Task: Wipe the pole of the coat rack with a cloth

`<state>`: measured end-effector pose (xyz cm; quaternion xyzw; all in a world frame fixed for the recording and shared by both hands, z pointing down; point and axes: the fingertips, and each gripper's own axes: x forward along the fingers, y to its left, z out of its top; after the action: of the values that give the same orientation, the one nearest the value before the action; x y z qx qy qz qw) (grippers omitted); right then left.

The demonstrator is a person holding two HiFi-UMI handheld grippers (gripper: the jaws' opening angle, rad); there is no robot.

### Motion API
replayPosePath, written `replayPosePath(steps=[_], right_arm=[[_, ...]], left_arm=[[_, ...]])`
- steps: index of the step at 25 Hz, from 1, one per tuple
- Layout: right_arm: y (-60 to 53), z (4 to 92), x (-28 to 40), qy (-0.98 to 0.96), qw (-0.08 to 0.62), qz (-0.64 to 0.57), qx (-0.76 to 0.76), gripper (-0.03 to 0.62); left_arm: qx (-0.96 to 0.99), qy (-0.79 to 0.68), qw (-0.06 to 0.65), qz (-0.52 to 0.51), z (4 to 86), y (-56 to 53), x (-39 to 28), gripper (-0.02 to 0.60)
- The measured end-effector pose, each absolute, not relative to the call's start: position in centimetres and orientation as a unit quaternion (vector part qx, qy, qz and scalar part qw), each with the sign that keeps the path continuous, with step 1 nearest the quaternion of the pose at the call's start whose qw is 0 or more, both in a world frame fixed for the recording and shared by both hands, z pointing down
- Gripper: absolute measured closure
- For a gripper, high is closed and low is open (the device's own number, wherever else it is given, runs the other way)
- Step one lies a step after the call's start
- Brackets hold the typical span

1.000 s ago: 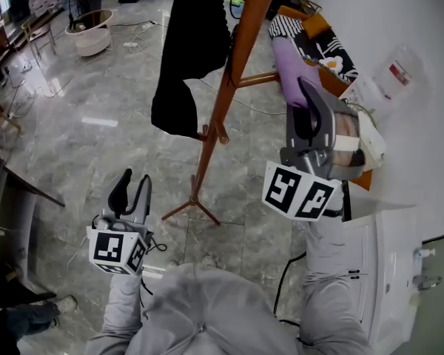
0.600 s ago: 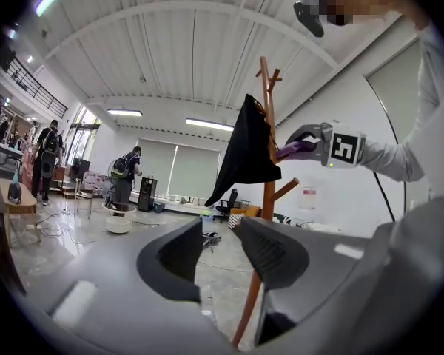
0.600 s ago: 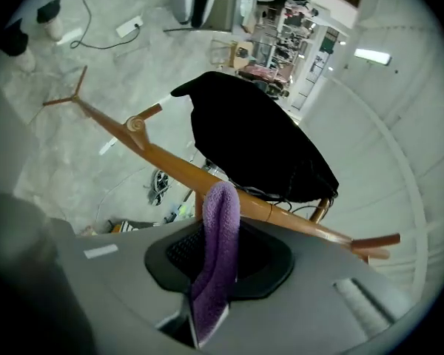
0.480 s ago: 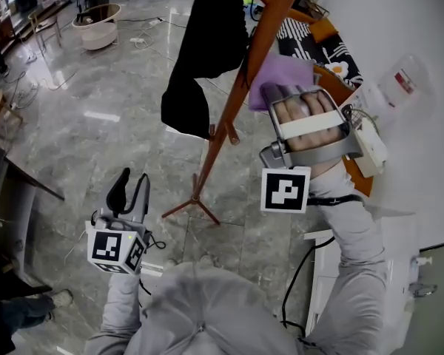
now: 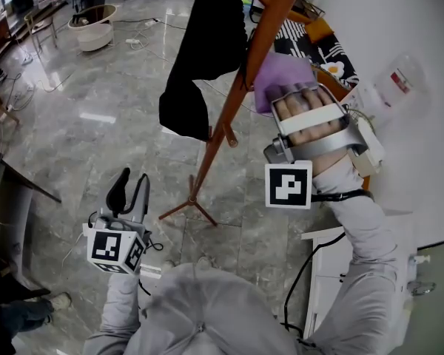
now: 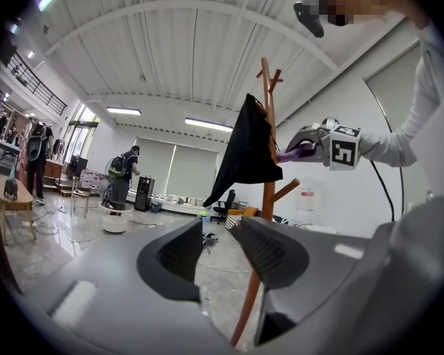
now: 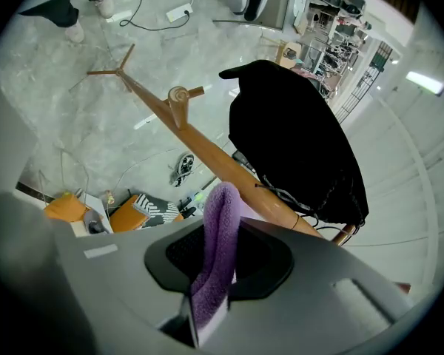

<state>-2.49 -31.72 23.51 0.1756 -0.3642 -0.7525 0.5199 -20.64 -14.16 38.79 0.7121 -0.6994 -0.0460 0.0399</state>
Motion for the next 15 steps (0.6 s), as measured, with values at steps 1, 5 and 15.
replayPosePath(steps=[1, 5, 15], right_arm=[[-31.8, 23.4, -2.3, -0.366, 0.519, -0.752, 0.178, 0.539], [-32.4, 22.5, -1.4, -0.367, 0.519, -0.748, 0.193, 0.54], [-33.6, 20.9, 1.8, -0.387, 0.522, -0.724, 0.233, 0.54]], left_arm=[[0.712, -0.699, 0.04, -0.046, 38.8, -14.2, -20.7, 0.413], [0.713, -0.698, 0.038, -0.046, 38.7, -14.4, -20.6, 0.413], [0.72, -0.692, 0.036, -0.041, 38.5, -14.9, -20.1, 0.413]])
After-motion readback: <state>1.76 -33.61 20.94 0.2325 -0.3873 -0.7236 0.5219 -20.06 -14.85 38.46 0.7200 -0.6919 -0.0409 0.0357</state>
